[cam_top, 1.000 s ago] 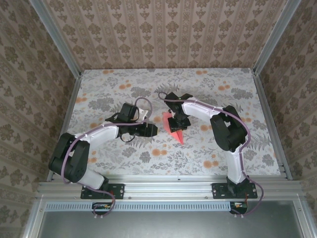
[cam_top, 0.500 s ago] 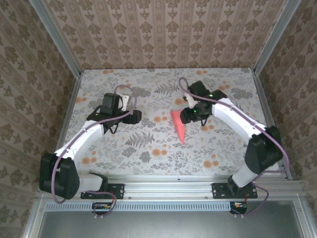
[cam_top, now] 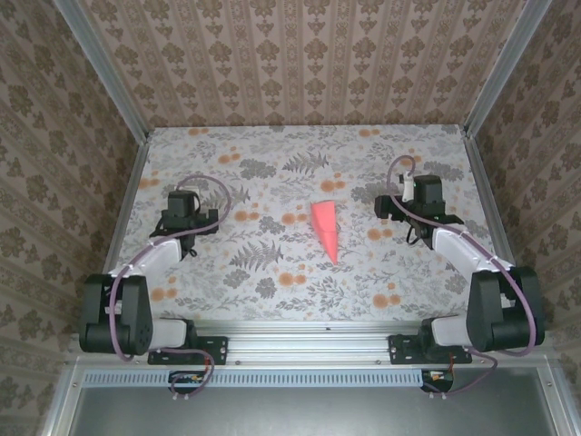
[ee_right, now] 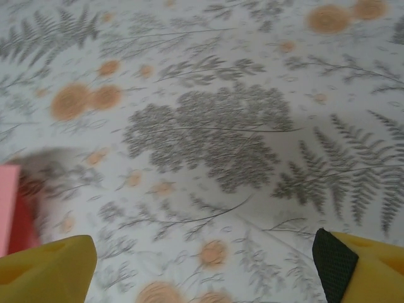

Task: Fold a paper plane with a square sheet of paper (pick it up from the middle)
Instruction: Reset both arms

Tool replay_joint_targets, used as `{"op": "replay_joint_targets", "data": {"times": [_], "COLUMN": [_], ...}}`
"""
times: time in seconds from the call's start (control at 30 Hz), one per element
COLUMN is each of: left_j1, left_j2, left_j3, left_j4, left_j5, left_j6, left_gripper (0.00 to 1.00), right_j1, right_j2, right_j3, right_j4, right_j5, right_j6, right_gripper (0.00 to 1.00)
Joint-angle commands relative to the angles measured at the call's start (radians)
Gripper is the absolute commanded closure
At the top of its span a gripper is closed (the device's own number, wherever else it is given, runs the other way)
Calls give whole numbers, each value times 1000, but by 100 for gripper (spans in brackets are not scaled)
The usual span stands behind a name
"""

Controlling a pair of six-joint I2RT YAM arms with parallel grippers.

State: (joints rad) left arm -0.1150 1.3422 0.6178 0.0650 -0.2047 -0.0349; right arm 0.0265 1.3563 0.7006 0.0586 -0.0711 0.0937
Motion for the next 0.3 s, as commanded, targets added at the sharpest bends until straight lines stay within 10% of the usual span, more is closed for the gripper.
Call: {"op": "replay_joint_targets", "data": {"times": [0.0,0.27], "left_j1": [18,37], "left_j2": [44,78], "left_j3": [-17,-17], "left_j4": [159,208], "left_j5": [-1,67], "left_j6": [61,71], "left_gripper": [0,0], "right_j1": [-18,-43], "right_j2": [41,107], "right_j3": [-44,-78], "right_j4": [255,351], "right_j5": [34,30], "right_j6": [-42,-34], "right_gripper": [6,0]}}
